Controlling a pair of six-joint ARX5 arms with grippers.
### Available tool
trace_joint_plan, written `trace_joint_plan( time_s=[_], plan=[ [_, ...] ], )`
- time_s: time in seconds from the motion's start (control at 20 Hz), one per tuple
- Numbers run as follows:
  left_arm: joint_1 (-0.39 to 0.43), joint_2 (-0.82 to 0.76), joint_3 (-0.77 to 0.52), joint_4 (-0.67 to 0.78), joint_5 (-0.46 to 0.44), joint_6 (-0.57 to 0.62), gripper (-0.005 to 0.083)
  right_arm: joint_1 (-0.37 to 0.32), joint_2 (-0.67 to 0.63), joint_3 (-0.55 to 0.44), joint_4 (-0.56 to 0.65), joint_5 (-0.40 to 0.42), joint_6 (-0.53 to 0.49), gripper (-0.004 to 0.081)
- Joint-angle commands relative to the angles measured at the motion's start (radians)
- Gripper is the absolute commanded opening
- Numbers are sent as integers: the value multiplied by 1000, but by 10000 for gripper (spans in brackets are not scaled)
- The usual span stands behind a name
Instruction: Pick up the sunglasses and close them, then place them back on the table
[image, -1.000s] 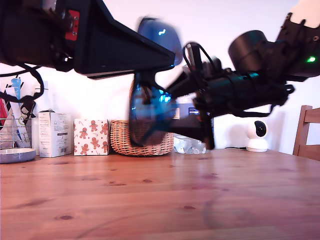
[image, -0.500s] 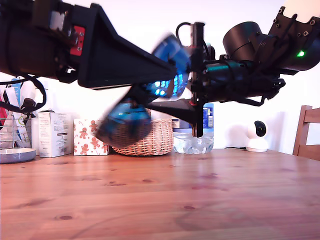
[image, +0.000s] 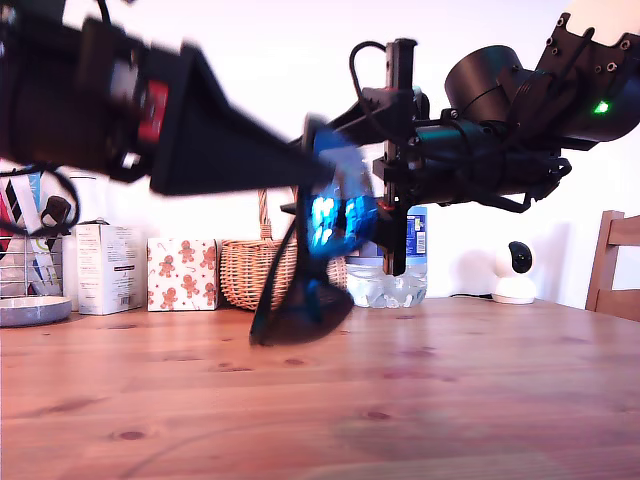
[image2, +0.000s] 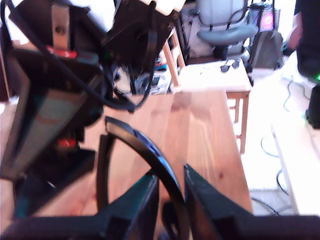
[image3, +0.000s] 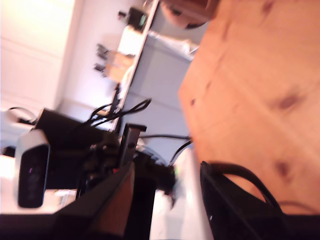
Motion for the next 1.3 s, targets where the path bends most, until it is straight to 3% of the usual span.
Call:
trace_joint_plan(
  time_s=[0.0,0.3,0.6,1.25],
  plan=[
    [3,16,-10,-11,-19,8,125,-3,7,3,5,16,-13,375],
    [12,16,-10,-21,-97,-1,126,-46,7,3,4,24,-35,375],
    [17,16,-10,-76,-97,-6,126,-107,7,3,3,22,-35,375],
    [15,16,-9,-249,-156,32,126,-115,7,3,4,-14,-72,370]
  ],
)
